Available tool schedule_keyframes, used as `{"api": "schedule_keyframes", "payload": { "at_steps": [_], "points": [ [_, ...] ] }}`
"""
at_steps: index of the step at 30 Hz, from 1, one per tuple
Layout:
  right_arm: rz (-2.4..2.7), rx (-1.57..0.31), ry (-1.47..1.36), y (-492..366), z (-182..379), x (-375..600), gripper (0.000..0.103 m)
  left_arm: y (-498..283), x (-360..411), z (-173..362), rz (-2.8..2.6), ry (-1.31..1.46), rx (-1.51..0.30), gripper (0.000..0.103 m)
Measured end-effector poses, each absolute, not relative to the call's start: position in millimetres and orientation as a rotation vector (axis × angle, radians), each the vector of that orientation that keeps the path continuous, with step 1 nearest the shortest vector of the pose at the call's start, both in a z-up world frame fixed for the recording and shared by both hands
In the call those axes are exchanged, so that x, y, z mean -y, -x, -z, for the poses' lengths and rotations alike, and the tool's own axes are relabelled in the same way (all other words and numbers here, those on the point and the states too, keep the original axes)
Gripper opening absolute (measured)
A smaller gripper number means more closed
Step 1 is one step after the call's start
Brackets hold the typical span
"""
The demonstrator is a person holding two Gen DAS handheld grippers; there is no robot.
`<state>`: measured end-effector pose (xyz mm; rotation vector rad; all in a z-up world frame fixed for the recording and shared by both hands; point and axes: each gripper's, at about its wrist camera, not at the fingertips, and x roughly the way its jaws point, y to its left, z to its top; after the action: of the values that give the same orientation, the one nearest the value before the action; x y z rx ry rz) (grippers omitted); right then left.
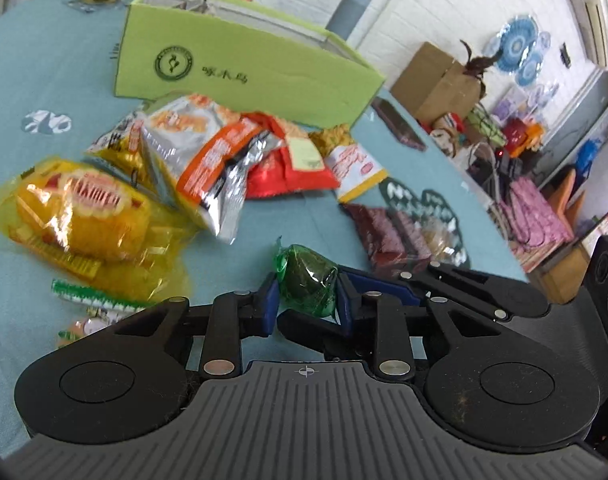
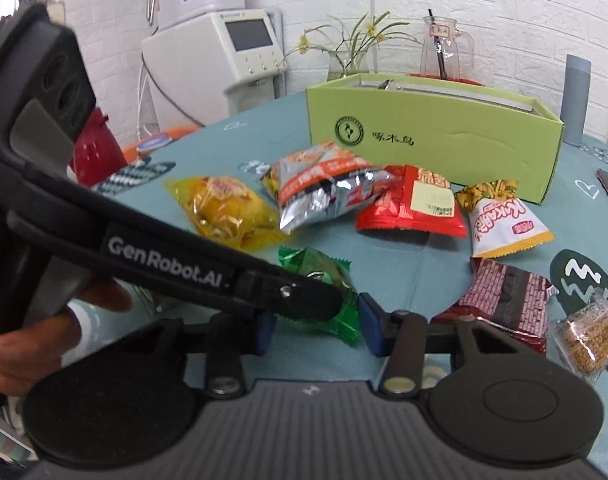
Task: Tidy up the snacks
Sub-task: 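Carry the green candy into the green box and open the left gripper, then move the left gripper back to the pile above the round biscuit packet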
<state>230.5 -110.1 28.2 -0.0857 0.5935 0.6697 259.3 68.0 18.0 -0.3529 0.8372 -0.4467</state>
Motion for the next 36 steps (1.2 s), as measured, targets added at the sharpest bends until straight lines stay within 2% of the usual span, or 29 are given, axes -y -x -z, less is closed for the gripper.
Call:
{"api": "schedule_keyframes", "payload": {
  "at_steps": [6,11,17,18,19,20,21,22,23,27,29,36],
  "points": [
    [-0.633,-0.449,0.152,-273,-76,112,0.057,-316,-65,-73,0.497,0.362,-0.736,0.007],
    [-0.595,-0.380,0.187,-349,-106,108,0.061,-393,-50,-113,0.478,0.302,-0.663,0.007],
    [-0.584,-0.437,0.161,-429,-109,111,0.061,-472,-37,-111,0.441,0.276,-0.674,0.008],
    [-0.585,-0.450,0.156,-438,-105,111,0.063,-483,-36,-107,0.440,0.274,-0.685,0.008],
    [-0.585,-0.464,0.143,-446,-101,112,0.073,-491,-36,-103,0.436,0.273,-0.695,0.011],
    [-0.572,-0.470,0.140,-450,-99,113,0.077,-494,-37,-100,0.422,0.270,-0.694,0.014],
    [-0.554,-0.458,0.138,-449,-98,116,0.086,-493,-39,-101,0.411,0.261,-0.681,0.020],
    [-0.541,-0.435,0.125,-444,-99,121,0.095,-487,-42,-104,0.407,0.251,-0.661,0.035],
    [-0.534,-0.409,0.104,-436,-103,127,0.095,-477,-46,-109,0.397,0.244,-0.623,0.042],
    [-0.527,-0.318,0.050,-394,-127,144,0.094,-426,-60,-140,0.394,0.218,-0.493,0.046],
    [-0.533,-0.270,0.049,-366,-142,147,0.094,-399,-65,-153,0.402,0.211,-0.459,0.057],
    [-0.566,-0.252,0.092,-288,-156,126,0.093,-295,-80,-166,0.347,0.126,-0.389,0.076]
  ]
}}
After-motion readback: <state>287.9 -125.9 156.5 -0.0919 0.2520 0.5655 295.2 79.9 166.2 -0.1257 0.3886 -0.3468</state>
